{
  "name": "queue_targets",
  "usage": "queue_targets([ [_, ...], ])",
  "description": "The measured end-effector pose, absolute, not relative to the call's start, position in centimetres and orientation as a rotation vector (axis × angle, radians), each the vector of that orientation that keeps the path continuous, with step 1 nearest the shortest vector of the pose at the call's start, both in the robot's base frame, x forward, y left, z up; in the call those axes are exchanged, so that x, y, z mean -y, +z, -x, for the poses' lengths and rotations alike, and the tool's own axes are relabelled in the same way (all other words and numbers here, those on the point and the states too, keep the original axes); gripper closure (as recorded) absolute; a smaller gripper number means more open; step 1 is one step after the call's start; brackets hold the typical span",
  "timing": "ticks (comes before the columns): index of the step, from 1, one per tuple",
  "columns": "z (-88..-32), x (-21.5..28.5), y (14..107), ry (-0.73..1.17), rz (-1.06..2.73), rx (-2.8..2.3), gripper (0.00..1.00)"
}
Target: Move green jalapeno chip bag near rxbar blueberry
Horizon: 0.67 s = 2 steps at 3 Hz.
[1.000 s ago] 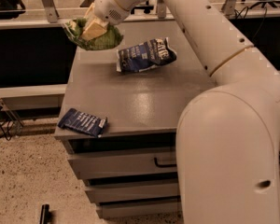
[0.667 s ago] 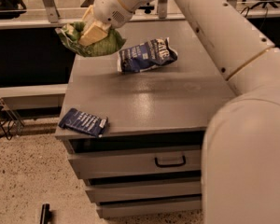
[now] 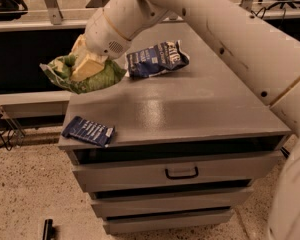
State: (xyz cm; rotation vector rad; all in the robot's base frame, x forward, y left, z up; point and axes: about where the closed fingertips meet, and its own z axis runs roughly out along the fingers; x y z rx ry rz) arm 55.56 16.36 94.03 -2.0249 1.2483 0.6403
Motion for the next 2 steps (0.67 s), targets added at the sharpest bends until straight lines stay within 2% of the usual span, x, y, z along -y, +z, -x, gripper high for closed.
queue_targets([
  [2,-53.02,-16.69,91.55,0.633,2.071,-1.246,0.51],
])
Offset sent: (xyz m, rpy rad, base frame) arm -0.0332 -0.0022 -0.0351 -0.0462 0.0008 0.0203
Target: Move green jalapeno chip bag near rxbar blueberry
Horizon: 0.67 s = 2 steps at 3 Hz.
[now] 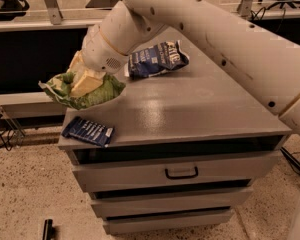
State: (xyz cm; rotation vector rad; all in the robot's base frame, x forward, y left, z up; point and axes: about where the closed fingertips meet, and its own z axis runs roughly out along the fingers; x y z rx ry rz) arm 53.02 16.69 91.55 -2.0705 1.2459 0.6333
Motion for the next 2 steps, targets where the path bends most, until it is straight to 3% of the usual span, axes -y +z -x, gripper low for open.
queue_targets([
  [2,-52.79,-16.99,91.41,0.638,2.077,-1.241,0.04],
])
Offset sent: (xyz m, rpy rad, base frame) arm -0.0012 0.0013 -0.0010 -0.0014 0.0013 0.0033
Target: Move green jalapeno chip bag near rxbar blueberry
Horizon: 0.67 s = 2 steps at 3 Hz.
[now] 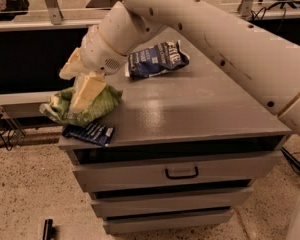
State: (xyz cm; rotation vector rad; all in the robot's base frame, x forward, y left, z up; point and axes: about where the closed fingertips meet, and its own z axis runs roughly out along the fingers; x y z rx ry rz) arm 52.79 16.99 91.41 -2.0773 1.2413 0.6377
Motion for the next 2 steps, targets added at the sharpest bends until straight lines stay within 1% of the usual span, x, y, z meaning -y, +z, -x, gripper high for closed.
queue_targets([
  [1,-52.72,-17.08,91.38,0.639,2.079,-1.240,0.00],
  [2,-52.72,-17.09,91.38,0.639,2.079,-1.240,0.00],
])
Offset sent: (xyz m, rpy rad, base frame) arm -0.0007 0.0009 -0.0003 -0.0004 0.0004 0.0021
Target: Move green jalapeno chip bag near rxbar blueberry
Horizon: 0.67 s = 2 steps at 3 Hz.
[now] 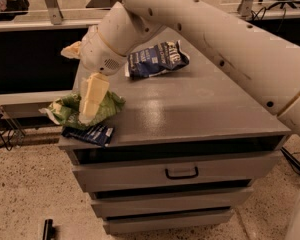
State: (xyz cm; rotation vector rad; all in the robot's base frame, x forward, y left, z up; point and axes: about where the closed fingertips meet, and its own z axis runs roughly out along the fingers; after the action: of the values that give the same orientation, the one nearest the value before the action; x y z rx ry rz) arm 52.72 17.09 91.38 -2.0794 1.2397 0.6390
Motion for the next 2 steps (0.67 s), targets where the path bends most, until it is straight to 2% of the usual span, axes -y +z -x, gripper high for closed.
queue_targets([
  [1,-53.0,-15.7,93.1,0.646,2.080,-1.230,0.00],
  [2,-54.5,-10.3,97.7,0.618,2.026,-1.250,0.00],
])
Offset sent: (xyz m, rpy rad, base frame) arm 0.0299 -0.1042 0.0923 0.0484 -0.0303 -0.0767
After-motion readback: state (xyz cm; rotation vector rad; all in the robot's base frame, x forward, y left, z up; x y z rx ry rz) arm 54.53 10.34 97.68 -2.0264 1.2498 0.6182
